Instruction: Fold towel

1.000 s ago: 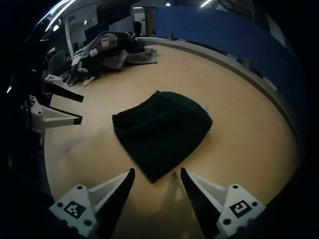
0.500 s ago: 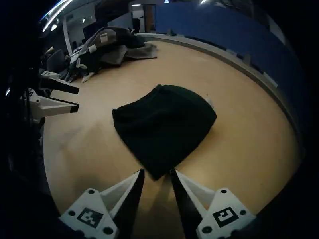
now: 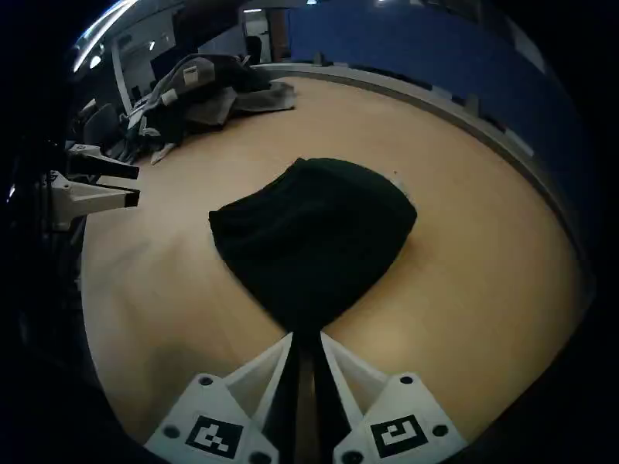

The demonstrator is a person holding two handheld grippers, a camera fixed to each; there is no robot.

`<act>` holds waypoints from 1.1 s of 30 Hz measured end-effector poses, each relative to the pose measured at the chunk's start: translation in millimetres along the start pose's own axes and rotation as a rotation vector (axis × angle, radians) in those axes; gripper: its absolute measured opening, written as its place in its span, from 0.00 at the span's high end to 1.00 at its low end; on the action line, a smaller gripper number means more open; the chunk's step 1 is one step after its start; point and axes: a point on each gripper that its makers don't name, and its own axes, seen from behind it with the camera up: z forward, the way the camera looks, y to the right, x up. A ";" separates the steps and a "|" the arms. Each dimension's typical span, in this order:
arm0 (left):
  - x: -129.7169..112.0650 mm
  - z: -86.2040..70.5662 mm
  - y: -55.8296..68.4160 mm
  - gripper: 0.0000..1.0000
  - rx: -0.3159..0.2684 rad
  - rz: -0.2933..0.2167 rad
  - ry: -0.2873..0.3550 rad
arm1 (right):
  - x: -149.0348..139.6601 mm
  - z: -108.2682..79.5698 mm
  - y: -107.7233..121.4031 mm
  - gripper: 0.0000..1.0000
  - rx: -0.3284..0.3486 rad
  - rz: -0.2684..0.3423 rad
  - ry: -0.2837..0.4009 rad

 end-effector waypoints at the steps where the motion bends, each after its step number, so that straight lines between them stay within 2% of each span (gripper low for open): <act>1: -0.1 0.1 -0.3 0.05 0.000 0.001 0.000 | 0.2 -0.1 -0.5 0.93 0.004 0.005 0.000; 8: -0.3 -0.1 -0.6 0.05 0.001 0.006 0.000 | 6.2 -3.1 -1.8 0.95 0.014 0.012 0.016; 14: 0.8 -2.1 -3.3 0.05 0.004 0.004 0.001 | 29.6 -16.4 0.3 0.95 -0.001 0.003 0.073; 23: 7.7 -4.5 -7.9 0.05 0.010 0.003 0.013 | 99.1 -61.7 8.8 0.95 -0.028 -0.016 0.227; 33: 16.0 -6.7 -7.8 0.05 0.009 -0.003 0.031 | 156.2 -115.3 15.8 0.95 -0.060 -0.094 0.348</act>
